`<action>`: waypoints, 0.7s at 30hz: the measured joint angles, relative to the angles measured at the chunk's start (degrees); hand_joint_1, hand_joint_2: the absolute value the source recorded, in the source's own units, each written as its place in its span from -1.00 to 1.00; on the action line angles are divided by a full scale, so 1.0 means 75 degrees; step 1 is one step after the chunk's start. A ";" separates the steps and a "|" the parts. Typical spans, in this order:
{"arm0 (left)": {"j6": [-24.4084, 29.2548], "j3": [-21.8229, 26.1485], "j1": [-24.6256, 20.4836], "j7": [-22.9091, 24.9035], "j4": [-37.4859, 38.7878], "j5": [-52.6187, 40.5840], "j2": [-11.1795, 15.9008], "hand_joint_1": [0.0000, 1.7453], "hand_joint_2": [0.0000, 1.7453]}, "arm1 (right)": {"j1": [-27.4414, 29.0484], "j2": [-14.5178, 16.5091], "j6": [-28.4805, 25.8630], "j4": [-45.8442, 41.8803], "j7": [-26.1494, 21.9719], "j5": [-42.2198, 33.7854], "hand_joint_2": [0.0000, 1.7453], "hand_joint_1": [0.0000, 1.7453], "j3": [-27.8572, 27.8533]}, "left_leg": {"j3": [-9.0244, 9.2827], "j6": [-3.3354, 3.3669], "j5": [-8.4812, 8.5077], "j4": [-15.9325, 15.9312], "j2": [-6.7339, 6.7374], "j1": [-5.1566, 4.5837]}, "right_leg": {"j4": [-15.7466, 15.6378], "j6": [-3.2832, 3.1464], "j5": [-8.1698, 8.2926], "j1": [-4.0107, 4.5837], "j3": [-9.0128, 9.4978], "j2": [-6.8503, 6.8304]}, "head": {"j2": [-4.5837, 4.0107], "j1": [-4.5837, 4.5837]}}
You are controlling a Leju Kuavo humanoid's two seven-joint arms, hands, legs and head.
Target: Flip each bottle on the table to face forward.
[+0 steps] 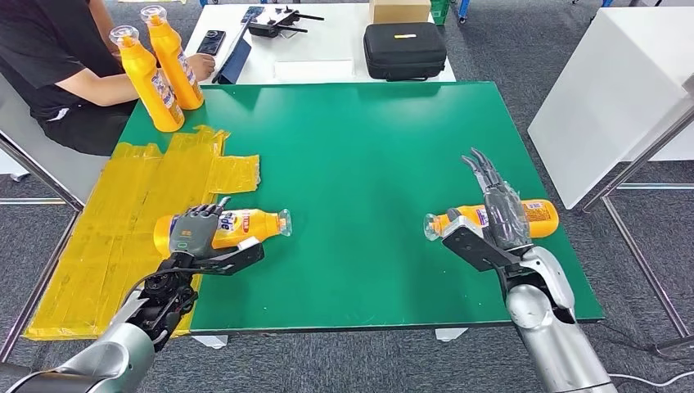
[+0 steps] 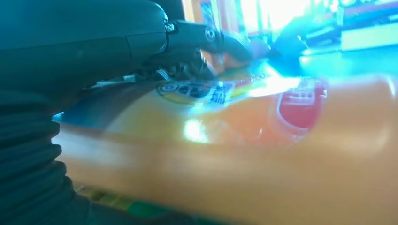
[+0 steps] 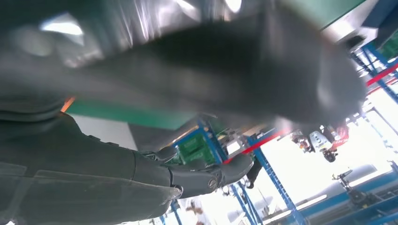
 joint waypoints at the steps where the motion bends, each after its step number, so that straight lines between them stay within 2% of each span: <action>1: -0.0118 0.0001 -0.0027 -0.0097 0.0043 0.0104 0.0000 -1.00 -1.00 | 0.0058 -0.0082 -0.0002 -0.0067 -0.0001 0.0074 -1.00 -1.00 -0.0112 | 0.0005 0.0002 0.0004 0.0000 -0.0003 0.0000 | 0.0000 0.0000 0.0000 0.0000 0.0006 -0.0005 | 0.0000 -0.0001; 4: -0.0467 0.0029 -0.0054 -0.0609 0.0090 0.0758 0.0000 -1.00 -1.00 | 0.0371 -0.0372 0.0309 -0.0369 -0.0009 0.0338 -1.00 -1.00 -0.0561 | 0.0022 0.0005 0.0007 0.0000 -0.0037 0.0000 | -0.0001 0.0005 -0.0004 -0.0001 0.0035 -0.0040 | 0.0000 -0.0001; 7: -0.1084 0.0150 -0.0124 -0.1093 0.0057 0.1583 0.0000 -1.00 -1.00 | 0.0673 -0.0731 0.1325 -0.0572 -0.0041 0.0330 -1.00 -1.00 -0.1127 | 0.0039 0.0020 0.0001 -0.0002 -0.0083 -0.0002 | -0.0003 0.0020 -0.0016 -0.0006 0.0069 -0.0078 | 0.0000 0.0000; 9: -0.1547 0.0249 -0.0174 -0.1410 0.0006 0.2085 0.0004 -1.00 -1.00 | 0.0746 -0.0932 0.1754 -0.0600 -0.0091 0.0374 -1.00 -1.00 -0.1496 | 0.0052 0.0030 -0.0011 -0.0004 -0.0091 -0.0004 | -0.0006 0.0024 -0.0017 -0.0008 0.0086 -0.0086 | 0.0000 -0.0001; 13: -0.2573 0.0584 -0.0162 -0.2305 -0.0268 0.3450 0.0022 -1.00 -1.00 | 0.0809 -0.1552 0.2192 -0.0531 -0.0237 0.0390 -1.00 -1.00 -0.2151 | 0.0060 0.0042 -0.0002 -0.0004 -0.0097 -0.0008 | -0.0008 0.0034 -0.0005 -0.0010 0.0091 -0.0095 | 0.0000 0.0000; 17: -0.2982 0.0802 -0.0021 -0.2472 -0.0633 0.4064 0.0062 -1.00 -1.00 | 0.0874 -0.2117 0.2395 -0.0388 -0.0469 0.0272 -1.00 -1.00 -0.2729 | 0.0051 0.0049 0.0023 -0.0004 -0.0085 -0.0012 | -0.0007 0.0034 0.0020 -0.0011 0.0082 -0.0082 | 0.0000 0.0000; 21: -0.3036 0.1094 0.0279 -0.2896 -0.1199 0.5402 0.0083 -1.00 -1.00 | 0.0990 -0.2540 0.2478 -0.0215 -0.0385 0.0564 1.00 -1.00 -0.2959 | 0.0035 0.0050 0.0031 -0.0001 -0.0075 -0.0016 | -0.0005 0.0037 0.0024 -0.0014 0.0054 -0.0069 | 0.0000 -0.0001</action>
